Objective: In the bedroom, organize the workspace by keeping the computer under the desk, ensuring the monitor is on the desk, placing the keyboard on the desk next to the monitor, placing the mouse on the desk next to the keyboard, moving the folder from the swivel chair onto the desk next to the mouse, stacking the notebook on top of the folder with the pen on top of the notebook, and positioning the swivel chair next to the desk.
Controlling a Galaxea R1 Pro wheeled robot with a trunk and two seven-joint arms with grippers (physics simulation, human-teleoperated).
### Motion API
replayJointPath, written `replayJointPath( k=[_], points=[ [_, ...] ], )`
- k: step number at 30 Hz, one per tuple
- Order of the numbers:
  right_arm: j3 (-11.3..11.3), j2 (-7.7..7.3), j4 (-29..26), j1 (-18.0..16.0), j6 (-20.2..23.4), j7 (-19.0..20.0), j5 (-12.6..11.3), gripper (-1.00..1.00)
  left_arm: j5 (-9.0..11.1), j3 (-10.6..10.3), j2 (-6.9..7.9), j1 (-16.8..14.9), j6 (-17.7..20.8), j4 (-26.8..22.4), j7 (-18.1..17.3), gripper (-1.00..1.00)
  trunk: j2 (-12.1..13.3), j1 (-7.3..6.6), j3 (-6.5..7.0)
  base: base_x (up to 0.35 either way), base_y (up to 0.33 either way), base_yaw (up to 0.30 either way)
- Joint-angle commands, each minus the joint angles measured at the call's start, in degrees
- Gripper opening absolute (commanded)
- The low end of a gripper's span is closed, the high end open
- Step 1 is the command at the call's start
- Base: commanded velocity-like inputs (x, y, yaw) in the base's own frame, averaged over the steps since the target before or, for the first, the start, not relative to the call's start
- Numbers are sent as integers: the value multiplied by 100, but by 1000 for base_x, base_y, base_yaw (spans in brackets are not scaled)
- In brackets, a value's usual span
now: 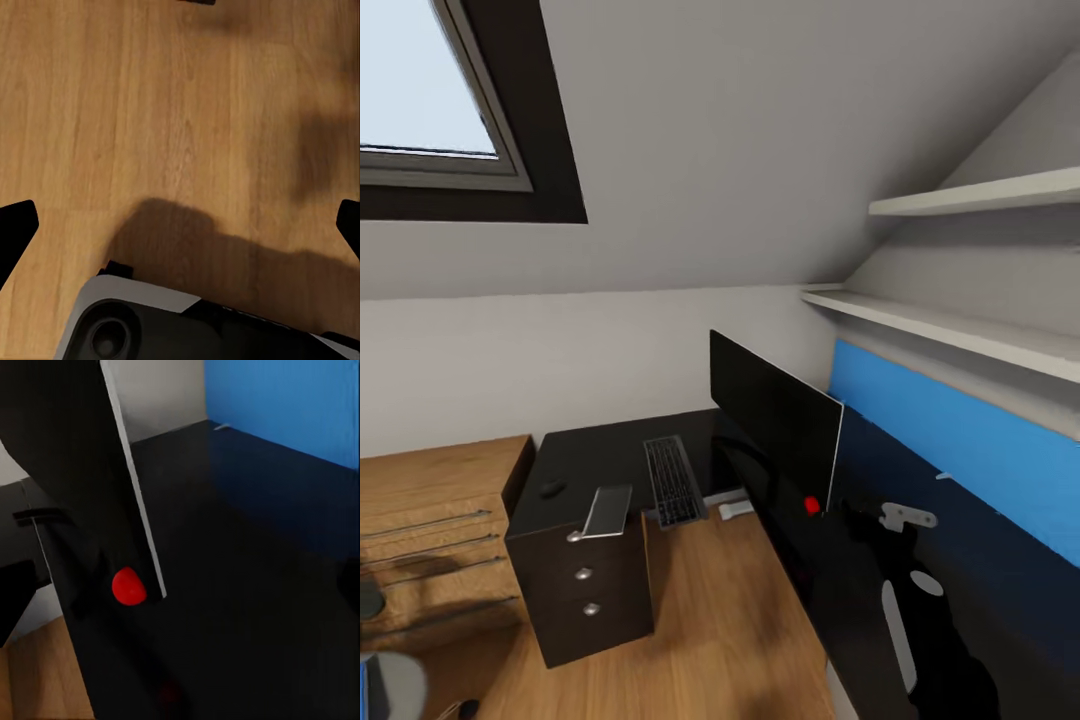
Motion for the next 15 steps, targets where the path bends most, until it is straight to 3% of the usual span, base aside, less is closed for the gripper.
replayJointPath(
  k=[1, 7, 15],
  points=[
    [-44, 7, -7, -3, 7, 6, 38, 100, 61, -32, 4, -1, -20, 6, -28, 100, -3, 4, -2, 240, 0, -185],
    [-198, 8, 0, -3, -134, 6, 38, 100, 61, -42, 3, -1, -20, 6, -31, 100, -3, 4, -1, 256, 0, -121],
    [-366, 8, 2, -3, -174, 12, 38, 100, 56, -58, -4, -1, -20, 10, -32, 100, -3, 4, 0, 74, 0, -24]
  ],
)
